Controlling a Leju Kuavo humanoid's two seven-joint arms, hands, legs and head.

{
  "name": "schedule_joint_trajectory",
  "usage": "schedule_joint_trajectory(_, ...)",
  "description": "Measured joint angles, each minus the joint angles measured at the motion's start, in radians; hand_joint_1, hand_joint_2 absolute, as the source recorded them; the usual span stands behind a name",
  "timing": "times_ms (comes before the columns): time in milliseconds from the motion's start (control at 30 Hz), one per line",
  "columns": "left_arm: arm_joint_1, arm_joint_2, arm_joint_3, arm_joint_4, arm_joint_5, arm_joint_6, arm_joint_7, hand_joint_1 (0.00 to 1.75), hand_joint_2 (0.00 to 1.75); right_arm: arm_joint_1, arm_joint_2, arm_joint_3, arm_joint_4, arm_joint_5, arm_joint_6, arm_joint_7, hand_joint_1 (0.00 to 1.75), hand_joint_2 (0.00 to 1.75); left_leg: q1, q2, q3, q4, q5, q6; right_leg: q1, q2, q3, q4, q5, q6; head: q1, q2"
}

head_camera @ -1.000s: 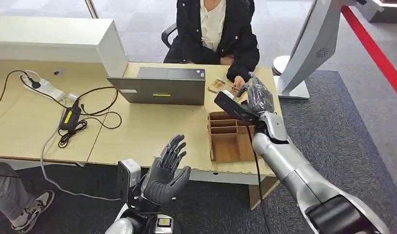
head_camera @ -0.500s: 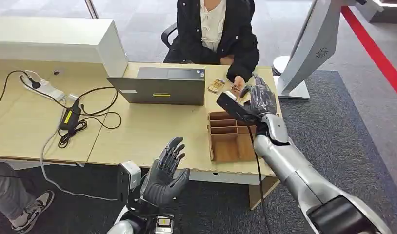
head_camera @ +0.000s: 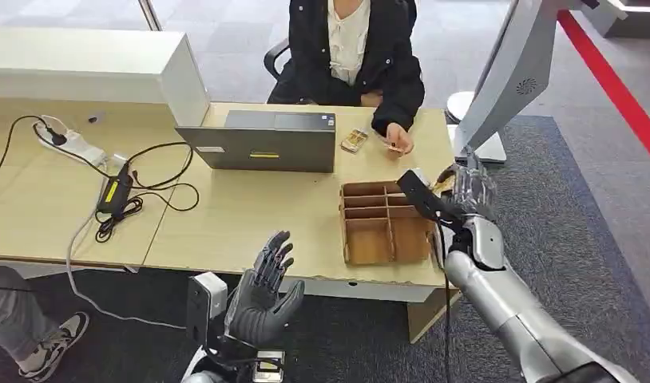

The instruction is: Pass the card to the sensor for recognition and then transmit it.

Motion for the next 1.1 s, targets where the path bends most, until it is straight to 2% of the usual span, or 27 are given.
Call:
schedule_joint_trajectory(200,0.009,0.003,0.0,-0.008,0.003,0.005,0.011,0.0,1.75,0.097,-0.038,-0.057,-0.067,0.041,0.008,0.021,1.75,1.75,0.0,0.0,0.0,0.0,0.0,0.0,0.0,0.0,0.0,0.0,0.0,0.0,0.0,0.0)
schedule_joint_trajectory(400,0.006,0.013,0.0,-0.015,0.006,0.013,0.032,0.0,1.75,0.157,-0.047,-0.103,-0.108,0.071,0.027,0.018,1.75,1.75,0.0,0.0,0.0,0.0,0.0,0.0,0.0,0.0,0.0,0.0,0.0,0.0,0.0,0.0)
schedule_joint_trajectory(867,-0.004,0.023,0.0,-0.021,0.018,0.009,0.05,0.0,1.75,0.211,-0.048,-0.15,-0.145,0.095,0.093,-0.001,1.75,1.75,0.0,0.0,0.0,0.0,0.0,0.0,0.0,0.0,0.0,0.0,0.0,0.0,0.0,0.0)
schedule_joint_trajectory(1100,-0.004,0.025,0.0,-0.022,0.022,-0.006,0.05,0.0,1.75,0.235,-0.05,-0.159,-0.147,0.115,0.142,0.04,1.75,1.75,0.0,0.0,0.0,0.0,0.0,0.0,0.0,0.0,0.0,0.0,0.0,0.0,0.0,0.0)
